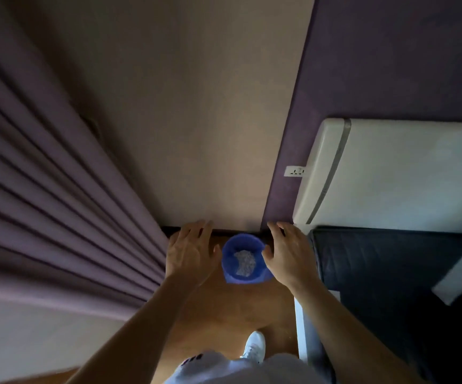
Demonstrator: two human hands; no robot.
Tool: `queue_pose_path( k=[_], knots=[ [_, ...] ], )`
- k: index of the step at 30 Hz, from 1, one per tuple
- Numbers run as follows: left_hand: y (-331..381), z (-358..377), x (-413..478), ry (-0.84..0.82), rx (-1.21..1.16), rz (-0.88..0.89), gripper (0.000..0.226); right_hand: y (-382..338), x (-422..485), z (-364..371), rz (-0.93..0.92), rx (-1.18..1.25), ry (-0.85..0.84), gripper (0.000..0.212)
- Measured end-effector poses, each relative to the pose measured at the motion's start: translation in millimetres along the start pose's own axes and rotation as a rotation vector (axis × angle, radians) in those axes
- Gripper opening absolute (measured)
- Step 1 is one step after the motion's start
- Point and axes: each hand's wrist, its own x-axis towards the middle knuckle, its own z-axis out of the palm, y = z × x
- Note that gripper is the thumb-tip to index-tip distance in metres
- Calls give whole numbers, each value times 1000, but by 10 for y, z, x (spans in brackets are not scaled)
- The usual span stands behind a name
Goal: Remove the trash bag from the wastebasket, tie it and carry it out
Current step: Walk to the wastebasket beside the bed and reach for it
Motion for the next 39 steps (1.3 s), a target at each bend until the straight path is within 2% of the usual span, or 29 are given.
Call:
queue_pose_path(
  k=[9, 23, 32, 37, 39],
  knots=[
    [65, 10, 551, 45, -35, 25, 54, 62, 520, 125, -52, 10, 35, 53],
    [-319, 234, 567, 44, -87, 125, 55, -75, 347, 327, 78, 34, 30, 51],
    [-396, 812, 492, 105, -255, 146, 52, 31, 29, 859, 143, 44, -42, 59],
    [-345, 1303, 443, 110, -270, 109, 28, 284, 19, 1348, 140, 38, -68, 57],
    [-358, 1681, 440, 104, -231, 89, 28, 432, 65, 1672, 151, 45, -81, 60]
  ],
)
